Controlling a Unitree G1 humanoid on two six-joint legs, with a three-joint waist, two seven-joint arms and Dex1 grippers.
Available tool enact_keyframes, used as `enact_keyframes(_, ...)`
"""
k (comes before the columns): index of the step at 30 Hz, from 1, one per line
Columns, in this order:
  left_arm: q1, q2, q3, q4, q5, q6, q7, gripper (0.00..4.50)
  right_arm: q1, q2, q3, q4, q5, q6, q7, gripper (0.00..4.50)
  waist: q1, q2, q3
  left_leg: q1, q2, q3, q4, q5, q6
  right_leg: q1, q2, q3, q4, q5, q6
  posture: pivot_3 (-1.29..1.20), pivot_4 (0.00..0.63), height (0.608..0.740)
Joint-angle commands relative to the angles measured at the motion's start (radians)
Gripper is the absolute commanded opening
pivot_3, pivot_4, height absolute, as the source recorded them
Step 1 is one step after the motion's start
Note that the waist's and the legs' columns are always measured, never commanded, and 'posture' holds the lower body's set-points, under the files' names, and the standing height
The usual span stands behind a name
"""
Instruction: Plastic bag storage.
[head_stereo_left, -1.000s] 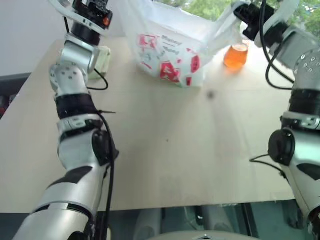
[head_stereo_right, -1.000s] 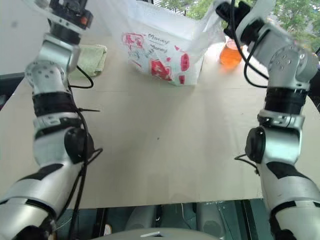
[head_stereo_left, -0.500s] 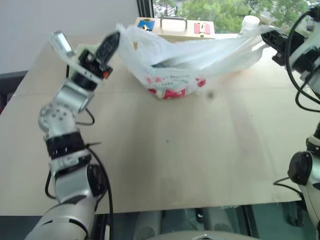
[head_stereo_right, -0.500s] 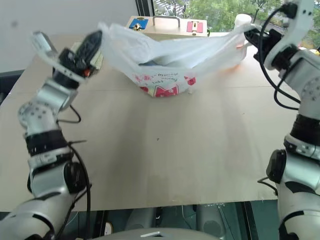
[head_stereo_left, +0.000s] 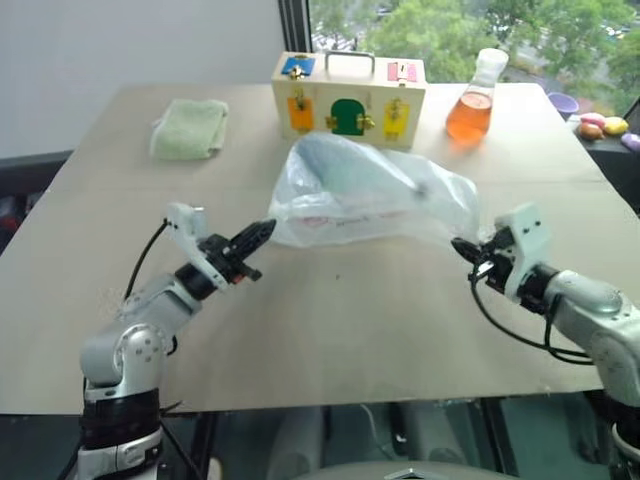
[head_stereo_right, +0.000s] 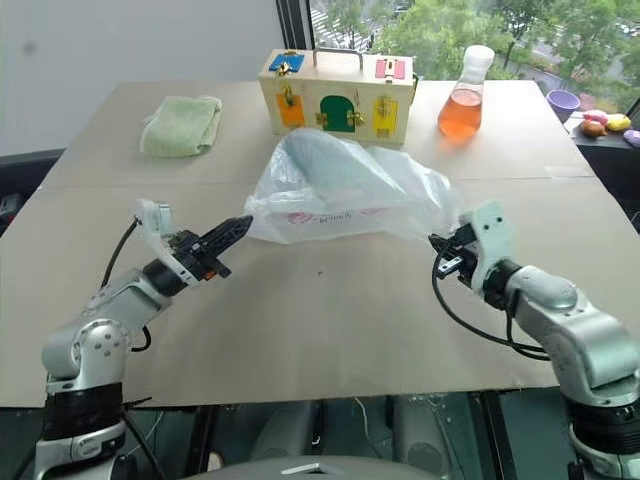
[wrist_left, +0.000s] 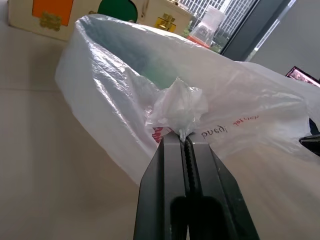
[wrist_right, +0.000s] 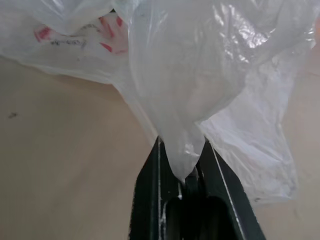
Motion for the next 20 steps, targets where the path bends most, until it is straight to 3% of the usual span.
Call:
enact_keyframes(1, 0.069, 0.061, 0.062, -0.068, -0.028, -0.025, -0.089, 1.32, 0.09, -0.05, -0.042, -0.059, -0.058, -0.146, 0.09, 1.77, -0.001, 0.0, 0.0, -0.001, 0.0, 0.0, 0.0, 0.0, 0.0, -0.001, 0.0, 0.0, 0.0, 0.0, 0.0, 0.0, 0.15, 0.74)
enact_keyframes(3, 0.124, 0.078, 0.066, -0.081, -0.015, -0.036, -0.11, 2.37, 0.161, -0.087, -0.083, -0.085, -0.081, -0.183, 0.121, 2.86, 0.0, 0.001, 0.0, -0.001, 0.0, 0.0, -0.001, 0.0, 0.0, -0.001, 0.0, 0.0, 0.0, 0.0, 0.0, 0.0, 0.15, 0.74)
enact_keyframes(6, 0.219, 0.092, 0.062, -0.112, 0.026, -0.082, -0.149, 3.57, 0.268, -0.097, -0.17, -0.122, -0.052, -0.222, 0.17, 4.15, 0.005, 0.0, 0.0, -0.002, 0.0, 0.0, -0.001, 0.0, 0.0, 0.0, -0.001, 0.0, -0.002, 0.0, 0.0, 0.0, 0.15, 0.74)
enact_keyframes(7, 0.261, 0.099, 0.05, -0.13, 0.056, -0.111, -0.169, 4.05, 0.303, -0.098, -0.197, -0.122, -0.053, -0.242, 0.187, 4.5, 0.006, -0.001, -0.001, -0.002, 0.0, 0.0, -0.001, 0.0, 0.0, 0.0, 0.0, 0.0, -0.002, 0.0, 0.0, 0.0, 0.15, 0.74)
enact_keyframes(8, 0.295, 0.102, 0.04, -0.146, 0.083, -0.137, -0.183, 4.37, 0.331, -0.097, -0.217, -0.116, -0.065, -0.265, 0.197, 4.5, 0.006, -0.001, -0.001, -0.002, 0.0, 0.0, -0.001, 0.0, 0.0, 0.0, 0.0, 0.0, -0.002, 0.0, 0.0, 0.0, 0.15, 0.74)
enact_keyframes(13, 0.368, 0.089, 0.032, -0.169, 0.141, -0.199, -0.18, 4.37, 0.383, -0.097, -0.277, 0.008, -0.094, -0.408, 0.29, 4.5, 0.013, -0.002, -0.001, 0.0, 0.002, 0.001, 0.0, 0.0, 0.0, 0.0, 0.0, 0.0, -0.002, 0.0, 0.0, 0.0, 0.15, 0.74)
enact_keyframes(20, 0.371, 0.077, 0.037, -0.168, 0.161, -0.233, -0.156, 4.37, 0.345, -0.118, -0.295, 0.189, -0.134, -0.531, 0.368, 4.5, 0.018, -0.002, -0.001, 0.0, 0.002, 0.002, 0.0, 0.0, 0.0, 0.0, 0.0, 0.0, -0.002, 0.0, 0.0, 0.0, 0.15, 0.74)
